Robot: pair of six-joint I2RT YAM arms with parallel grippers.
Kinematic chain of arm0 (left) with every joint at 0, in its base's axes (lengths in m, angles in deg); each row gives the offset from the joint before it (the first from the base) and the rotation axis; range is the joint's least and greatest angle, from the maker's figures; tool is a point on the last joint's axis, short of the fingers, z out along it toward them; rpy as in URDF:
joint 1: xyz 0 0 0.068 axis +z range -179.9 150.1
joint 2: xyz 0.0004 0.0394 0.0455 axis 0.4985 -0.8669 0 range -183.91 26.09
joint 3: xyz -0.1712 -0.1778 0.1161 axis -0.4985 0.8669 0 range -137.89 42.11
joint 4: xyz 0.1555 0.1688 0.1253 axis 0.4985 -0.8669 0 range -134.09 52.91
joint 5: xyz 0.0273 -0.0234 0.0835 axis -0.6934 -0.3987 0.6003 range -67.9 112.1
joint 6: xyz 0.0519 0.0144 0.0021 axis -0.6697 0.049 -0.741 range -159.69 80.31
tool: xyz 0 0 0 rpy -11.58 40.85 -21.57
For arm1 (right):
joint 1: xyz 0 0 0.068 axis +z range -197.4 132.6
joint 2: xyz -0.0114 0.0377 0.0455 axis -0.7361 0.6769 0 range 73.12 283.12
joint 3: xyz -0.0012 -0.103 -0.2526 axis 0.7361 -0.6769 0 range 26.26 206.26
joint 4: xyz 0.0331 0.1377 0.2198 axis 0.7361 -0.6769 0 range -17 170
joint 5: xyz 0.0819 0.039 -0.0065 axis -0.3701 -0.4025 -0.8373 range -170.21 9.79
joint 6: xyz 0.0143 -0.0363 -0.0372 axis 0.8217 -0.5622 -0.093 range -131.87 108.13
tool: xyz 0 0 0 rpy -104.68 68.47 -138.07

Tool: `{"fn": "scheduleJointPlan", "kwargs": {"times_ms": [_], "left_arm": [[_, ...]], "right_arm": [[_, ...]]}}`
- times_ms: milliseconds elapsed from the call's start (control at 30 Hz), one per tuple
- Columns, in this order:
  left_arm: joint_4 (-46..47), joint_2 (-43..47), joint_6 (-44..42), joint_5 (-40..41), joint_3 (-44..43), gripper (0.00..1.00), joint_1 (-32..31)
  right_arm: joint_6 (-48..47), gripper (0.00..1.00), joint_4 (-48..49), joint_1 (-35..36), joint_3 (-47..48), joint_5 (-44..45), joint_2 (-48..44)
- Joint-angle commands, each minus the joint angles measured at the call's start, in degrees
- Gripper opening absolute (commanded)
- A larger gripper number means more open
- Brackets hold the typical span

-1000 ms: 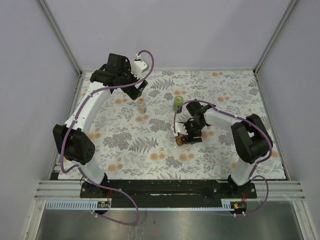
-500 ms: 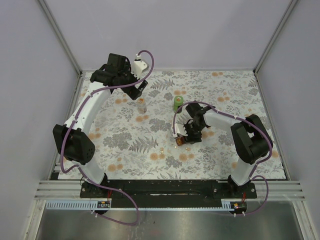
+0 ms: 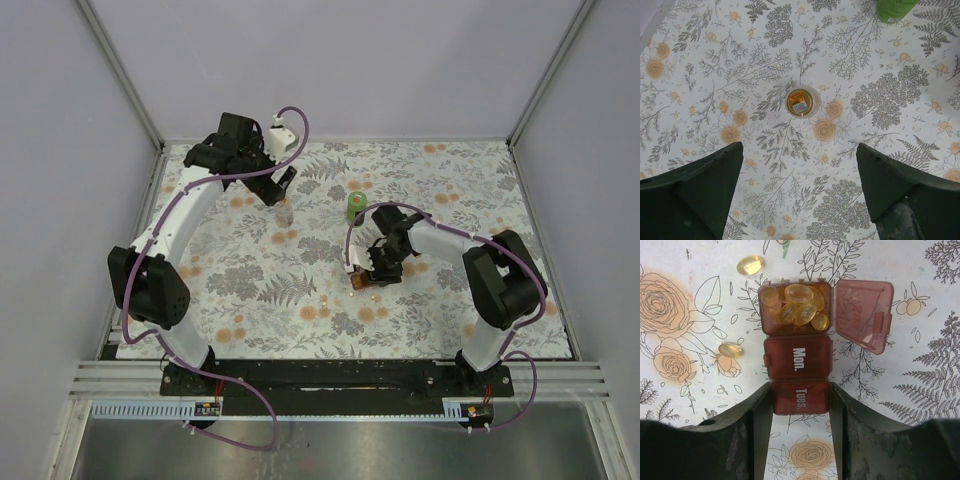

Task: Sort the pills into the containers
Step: Pick up the pill container at the center of the board, then close the pill container at the center of the board.

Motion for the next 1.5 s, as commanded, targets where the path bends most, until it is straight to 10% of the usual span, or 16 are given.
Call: {"fn": "scheduleJointPlan", "kwargs": {"times_ms": [0, 900, 1467], "left_arm": [[2.62, 1.19, 3.07, -3.32, 0.75, 0.99, 0.31], [22.45, 6.55, 46.73, -36.97, 15.94, 0.99, -1.18], [36.09, -2.24, 63.0, -39.18, 20.87, 0.99, -9.0]], "right_arm": [[2.6, 0.29, 3.3, 0.63, -0.9, -1.93, -3.78], [14.72, 0.15, -11.99, 0.81, 9.56, -7.11, -16.79], [22.29, 0.11, -8.66, 1.77, 9.91, -5.18, -18.73]]}}
